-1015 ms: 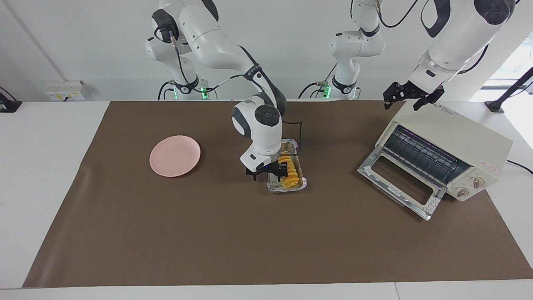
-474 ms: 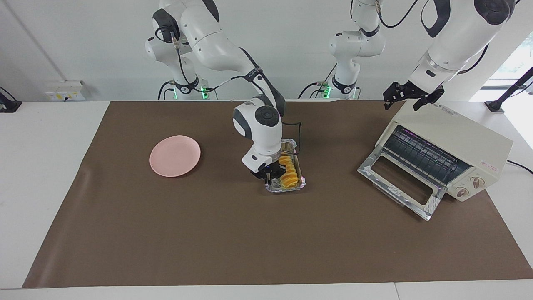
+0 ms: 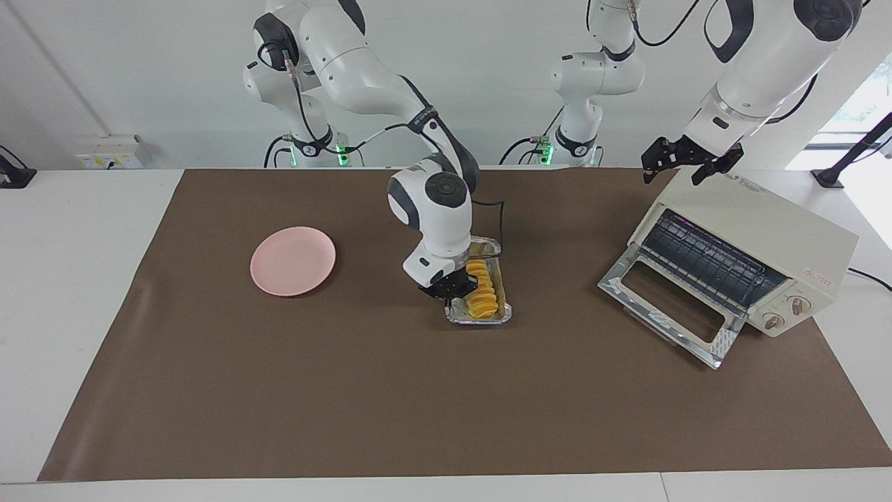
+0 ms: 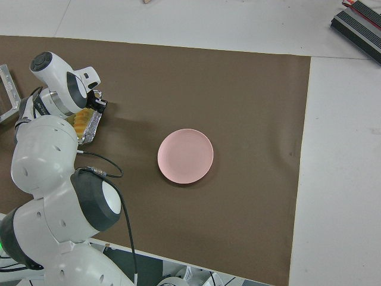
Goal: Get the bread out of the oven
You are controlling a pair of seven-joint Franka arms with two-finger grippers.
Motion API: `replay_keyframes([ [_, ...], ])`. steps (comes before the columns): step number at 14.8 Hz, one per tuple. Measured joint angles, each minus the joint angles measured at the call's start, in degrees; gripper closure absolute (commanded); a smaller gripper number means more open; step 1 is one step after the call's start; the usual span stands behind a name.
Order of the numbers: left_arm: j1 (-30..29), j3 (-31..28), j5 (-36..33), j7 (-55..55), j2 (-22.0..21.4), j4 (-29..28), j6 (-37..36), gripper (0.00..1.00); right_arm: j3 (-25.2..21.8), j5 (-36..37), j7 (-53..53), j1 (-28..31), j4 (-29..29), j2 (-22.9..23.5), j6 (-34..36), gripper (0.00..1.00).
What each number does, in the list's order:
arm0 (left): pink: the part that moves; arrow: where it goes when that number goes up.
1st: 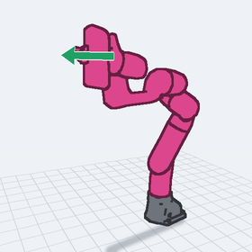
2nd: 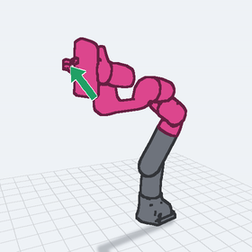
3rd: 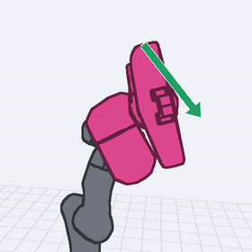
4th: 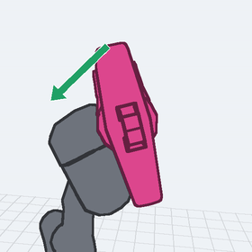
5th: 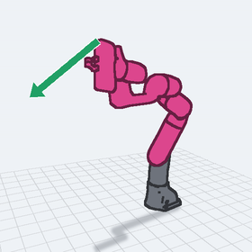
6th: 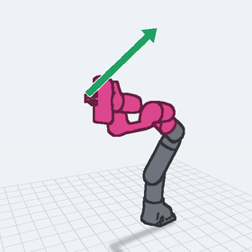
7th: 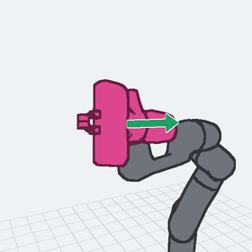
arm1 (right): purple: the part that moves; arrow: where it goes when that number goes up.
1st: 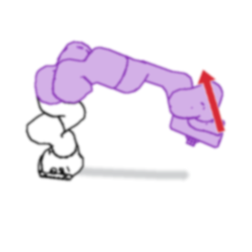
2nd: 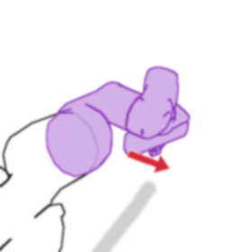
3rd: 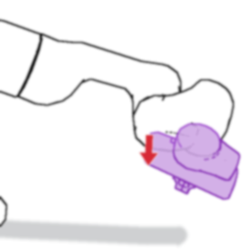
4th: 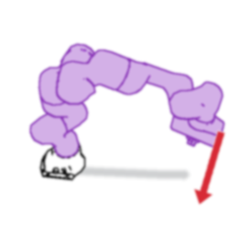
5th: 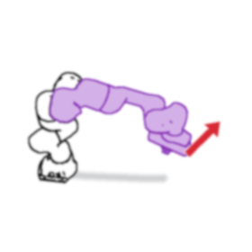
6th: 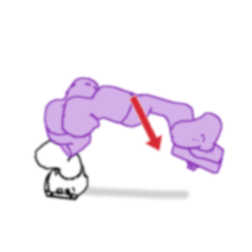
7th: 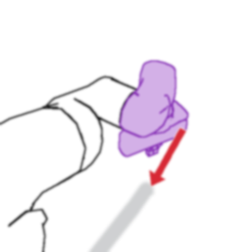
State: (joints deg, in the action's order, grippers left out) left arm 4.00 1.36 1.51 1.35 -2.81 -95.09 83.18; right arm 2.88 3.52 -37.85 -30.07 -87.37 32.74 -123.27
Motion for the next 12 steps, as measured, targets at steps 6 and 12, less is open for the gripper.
replay_keyframes([
  [6, 0.0, 0.0, 0.0, 0.0, 0.0, 0.0, 0.0, 0.0, -0.2, -0.4, 7.5, 9.1, 9.3, 0.4, 9.7, 1.0],
  [12, 0.0, 0.0, 0.0, 0.0, 0.0, 0.0, 0.0, 0.0, -0.3, -1.0, 22.9, 21.0, 11.2, 3.3, 9.5, 1.0],
])
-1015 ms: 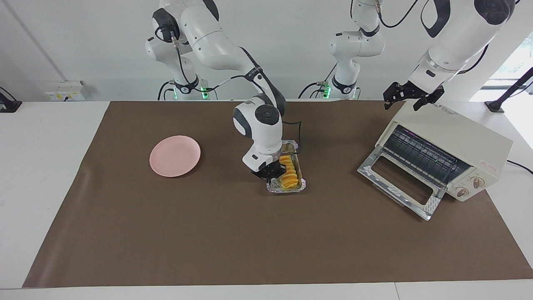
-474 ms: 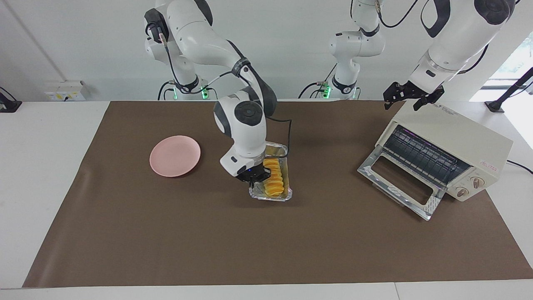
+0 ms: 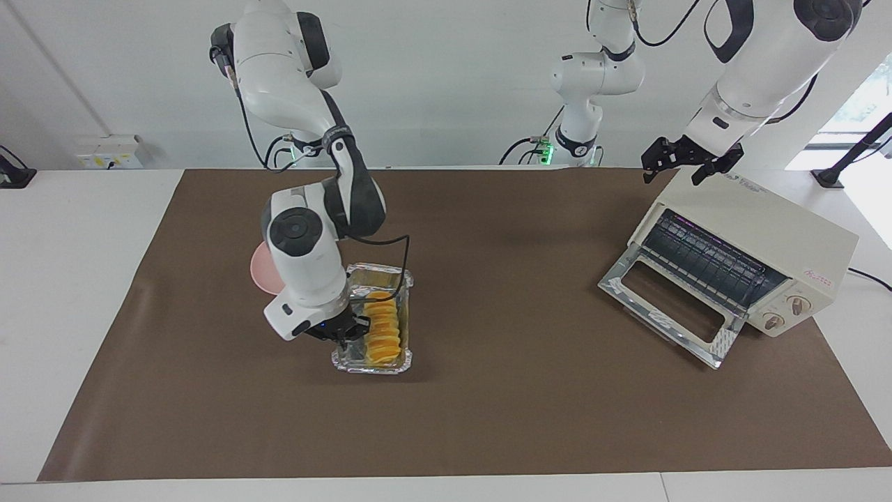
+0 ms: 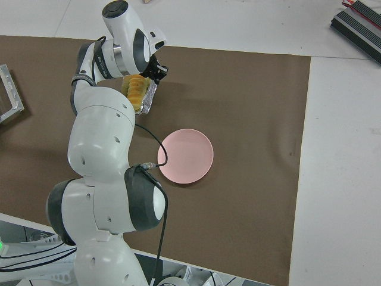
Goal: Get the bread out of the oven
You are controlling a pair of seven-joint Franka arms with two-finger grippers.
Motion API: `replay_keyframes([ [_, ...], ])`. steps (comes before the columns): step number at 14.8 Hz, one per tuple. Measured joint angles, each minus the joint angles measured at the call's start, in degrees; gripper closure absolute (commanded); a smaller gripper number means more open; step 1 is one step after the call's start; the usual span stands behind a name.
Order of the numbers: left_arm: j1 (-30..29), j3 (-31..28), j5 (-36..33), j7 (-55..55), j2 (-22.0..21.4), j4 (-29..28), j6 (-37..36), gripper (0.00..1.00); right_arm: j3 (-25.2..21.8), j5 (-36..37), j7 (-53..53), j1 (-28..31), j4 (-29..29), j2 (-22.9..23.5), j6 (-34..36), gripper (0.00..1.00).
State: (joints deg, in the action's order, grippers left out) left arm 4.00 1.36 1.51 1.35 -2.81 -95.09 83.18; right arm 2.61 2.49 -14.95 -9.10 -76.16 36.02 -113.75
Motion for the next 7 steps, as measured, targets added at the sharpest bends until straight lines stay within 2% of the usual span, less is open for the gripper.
replay_keyframes([
  [3, 0.0, 0.0, 0.0, 0.0, 0.0, 0.0, 0.0, 0.0, 0.1, 0.0, 5.1, 4.3, 0.1, 1.7, -2.1, 1.0],
  [7, 0.0, 0.0, 0.0, 0.0, 0.0, 0.0, 0.0, 0.0, 0.1, 0.0, 9.1, 6.3, 1.5, 4.7, -4.7, 1.0],
])
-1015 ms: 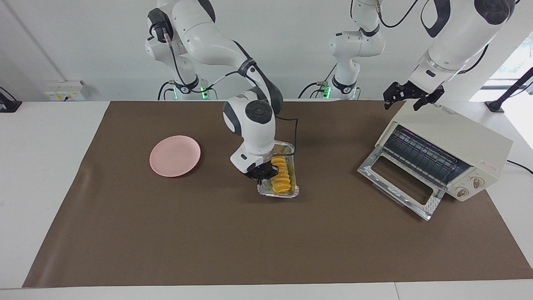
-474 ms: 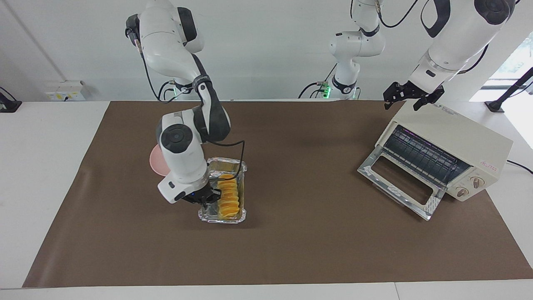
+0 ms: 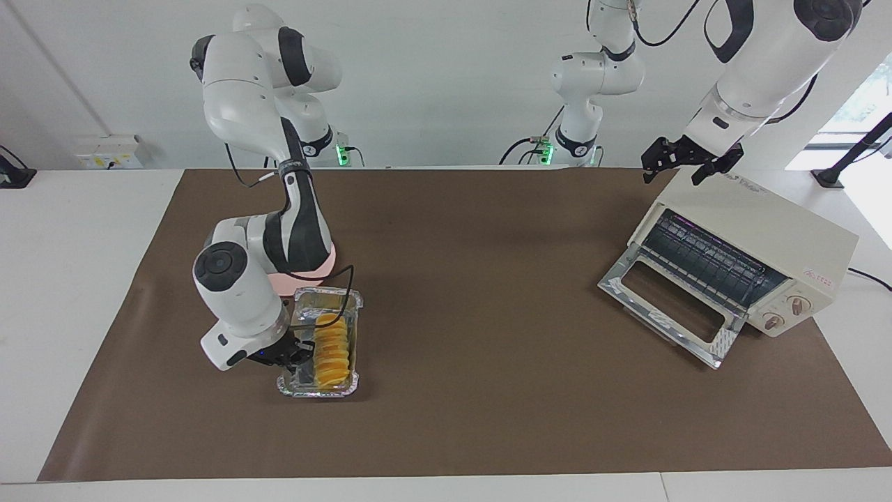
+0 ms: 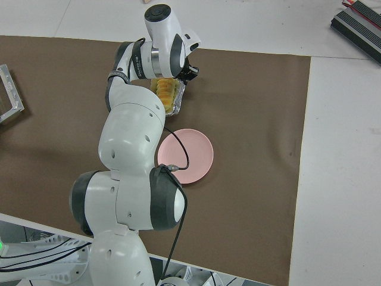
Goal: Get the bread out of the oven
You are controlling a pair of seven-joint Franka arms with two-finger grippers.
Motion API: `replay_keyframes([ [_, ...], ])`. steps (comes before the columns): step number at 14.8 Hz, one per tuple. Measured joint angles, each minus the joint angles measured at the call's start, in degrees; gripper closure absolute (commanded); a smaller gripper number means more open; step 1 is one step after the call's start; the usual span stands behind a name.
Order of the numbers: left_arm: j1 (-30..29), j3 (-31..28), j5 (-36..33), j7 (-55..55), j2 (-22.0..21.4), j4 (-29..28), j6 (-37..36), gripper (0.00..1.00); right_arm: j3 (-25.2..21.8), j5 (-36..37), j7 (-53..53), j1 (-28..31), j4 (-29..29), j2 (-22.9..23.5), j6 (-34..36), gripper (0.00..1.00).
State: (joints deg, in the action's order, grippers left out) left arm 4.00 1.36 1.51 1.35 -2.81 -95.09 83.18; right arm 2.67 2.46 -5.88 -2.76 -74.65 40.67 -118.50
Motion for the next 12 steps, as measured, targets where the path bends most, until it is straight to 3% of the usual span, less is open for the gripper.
replay_keyframes([
  [5, 0.0, 0.0, 0.0, 0.0, 0.0, 0.0, 0.0, 0.0, 0.1, 0.0, 3.7, 2.1, 8.0, 5.7, 0.9, 1.0],
  [10, 0.0, 0.0, 0.0, 0.0, 0.0, 0.0, 0.0, 0.0, 0.1, -0.1, 3.9, 2.6, 10.0, 8.2, 0.8, 0.97],
  [11, 0.0, 0.0, 0.0, 0.0, 0.0, 0.0, 0.0, 0.0, 0.1, -0.1, 4.2, 2.6, 10.2, 8.2, 0.7, 0.23],
  [12, 0.0, 0.0, 0.0, 0.0, 0.0, 0.0, 0.0, 0.0, 0.1, -0.1, 4.6, 2.6, 10.4, 8.1, 0.7, 0.0],
])
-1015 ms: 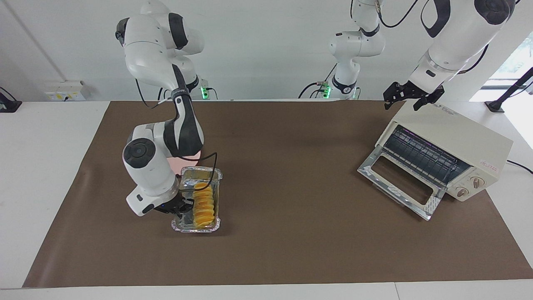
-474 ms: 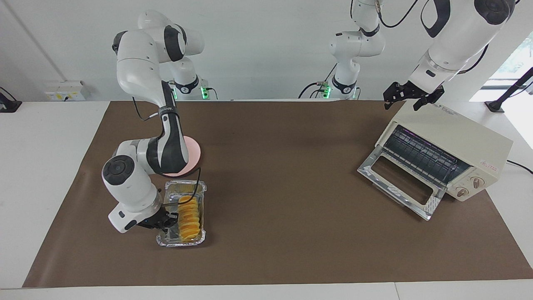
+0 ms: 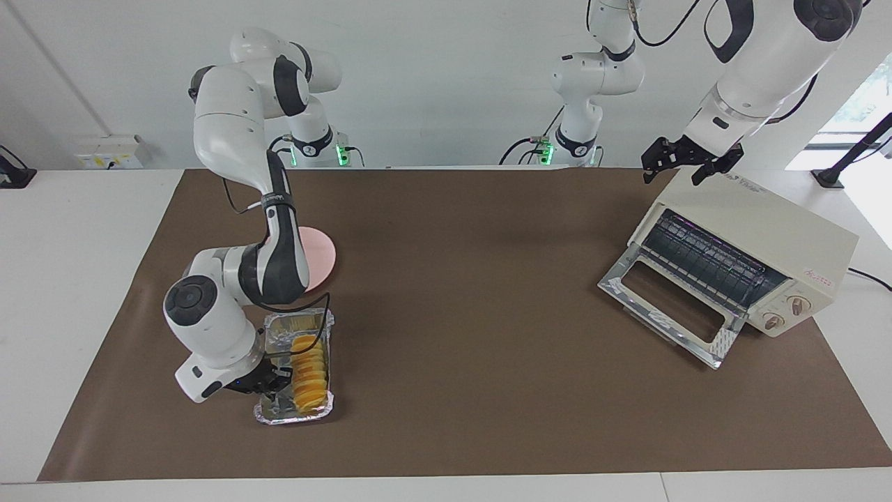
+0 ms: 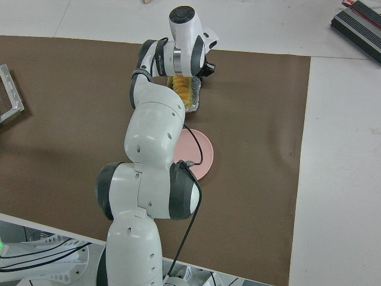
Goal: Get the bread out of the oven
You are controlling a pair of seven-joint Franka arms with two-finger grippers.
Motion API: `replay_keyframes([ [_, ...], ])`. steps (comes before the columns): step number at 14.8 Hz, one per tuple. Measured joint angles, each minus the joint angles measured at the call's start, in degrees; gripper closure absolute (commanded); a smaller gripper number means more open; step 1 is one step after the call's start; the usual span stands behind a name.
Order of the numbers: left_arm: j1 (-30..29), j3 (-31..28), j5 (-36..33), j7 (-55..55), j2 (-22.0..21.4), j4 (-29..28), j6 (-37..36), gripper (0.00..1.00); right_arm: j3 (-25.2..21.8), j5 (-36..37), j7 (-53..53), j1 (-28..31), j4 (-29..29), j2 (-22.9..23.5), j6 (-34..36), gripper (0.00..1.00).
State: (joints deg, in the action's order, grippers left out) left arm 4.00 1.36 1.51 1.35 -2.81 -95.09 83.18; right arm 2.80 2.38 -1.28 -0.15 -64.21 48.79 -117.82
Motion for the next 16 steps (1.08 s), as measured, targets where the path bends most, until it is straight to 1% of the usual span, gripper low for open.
replay_keyframes([
  [3, 0.0, 0.0, 0.0, 0.0, 0.0, 0.0, 0.0, 0.0, 0.1, 0.0, 0.4, -0.3, -0.2, -1.5, 1.2, 0.0],
  [6, 0.0, 0.0, 0.0, 0.0, 0.0, 0.0, 0.0, 0.0, 0.2, 0.1, 0.5, -0.5, -1.0, -4.5, 5.6, 0.0],
  [7, 0.0, 0.0, 0.0, 0.0, 0.0, 0.0, 0.0, 0.0, 0.2, 0.1, 0.5, -0.5, -1.3, -5.3, 6.1, 0.0],
  [9, 0.0, 0.0, 0.0, 0.0, 0.0, 0.0, 0.0, 0.0, 0.3, 0.1, 0.5, -1.4, -2.0, -6.0, 6.2, 0.0],
  [13, 0.0, 0.0, 0.0, 0.0, 0.0, 0.0, 0.0, 0.0, 0.2, 1.4, -1.9, -4.9, -2.5, -6.0, 6.0, 0.0],
  [16, 0.0, 0.0, 0.0, 0.0, 0.0, 0.0, 0.0, 0.0, 0.1, 1.8, -2.2, -5.6, -4.7, -6.0, 3.5, 0.0],
])
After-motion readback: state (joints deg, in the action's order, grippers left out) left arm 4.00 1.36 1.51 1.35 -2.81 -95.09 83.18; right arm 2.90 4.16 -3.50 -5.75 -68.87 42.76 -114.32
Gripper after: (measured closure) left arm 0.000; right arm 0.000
